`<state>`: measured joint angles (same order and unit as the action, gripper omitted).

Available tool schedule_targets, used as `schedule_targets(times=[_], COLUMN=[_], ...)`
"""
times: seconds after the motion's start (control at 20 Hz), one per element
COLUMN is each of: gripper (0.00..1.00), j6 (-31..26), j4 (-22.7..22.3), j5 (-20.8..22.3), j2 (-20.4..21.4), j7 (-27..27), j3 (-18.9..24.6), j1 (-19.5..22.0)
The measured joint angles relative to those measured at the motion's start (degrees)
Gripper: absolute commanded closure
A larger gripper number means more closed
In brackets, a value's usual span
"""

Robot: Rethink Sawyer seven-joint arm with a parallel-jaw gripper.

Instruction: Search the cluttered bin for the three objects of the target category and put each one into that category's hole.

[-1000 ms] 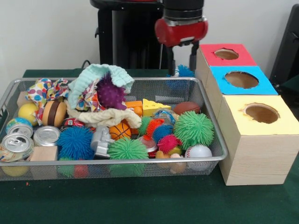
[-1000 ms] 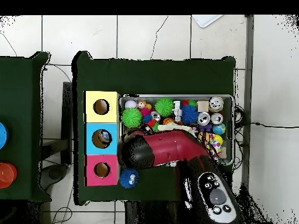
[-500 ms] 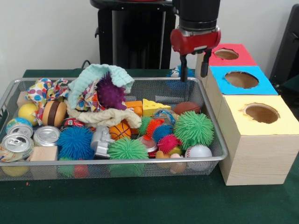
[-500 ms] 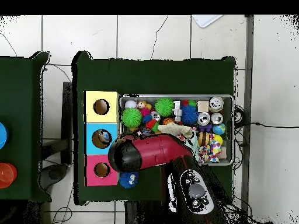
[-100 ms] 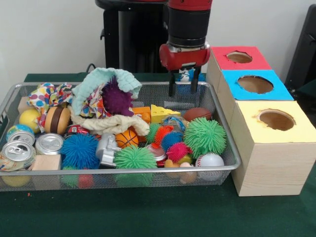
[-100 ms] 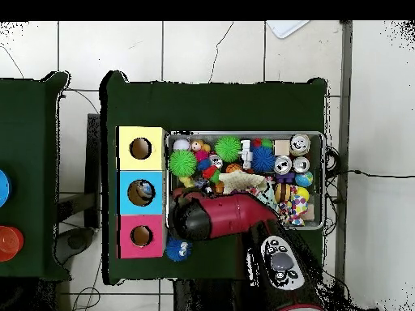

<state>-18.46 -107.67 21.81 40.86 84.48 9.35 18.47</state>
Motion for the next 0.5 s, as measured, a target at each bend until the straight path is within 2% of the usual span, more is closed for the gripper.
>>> schedule_targets(times=[0.5], gripper=[0.00], j6=[0.00], j4=[0.98], j5=[0.04], j2=[-0.56], j7=[0.00], j3=[-1.10], j1=[0.37])
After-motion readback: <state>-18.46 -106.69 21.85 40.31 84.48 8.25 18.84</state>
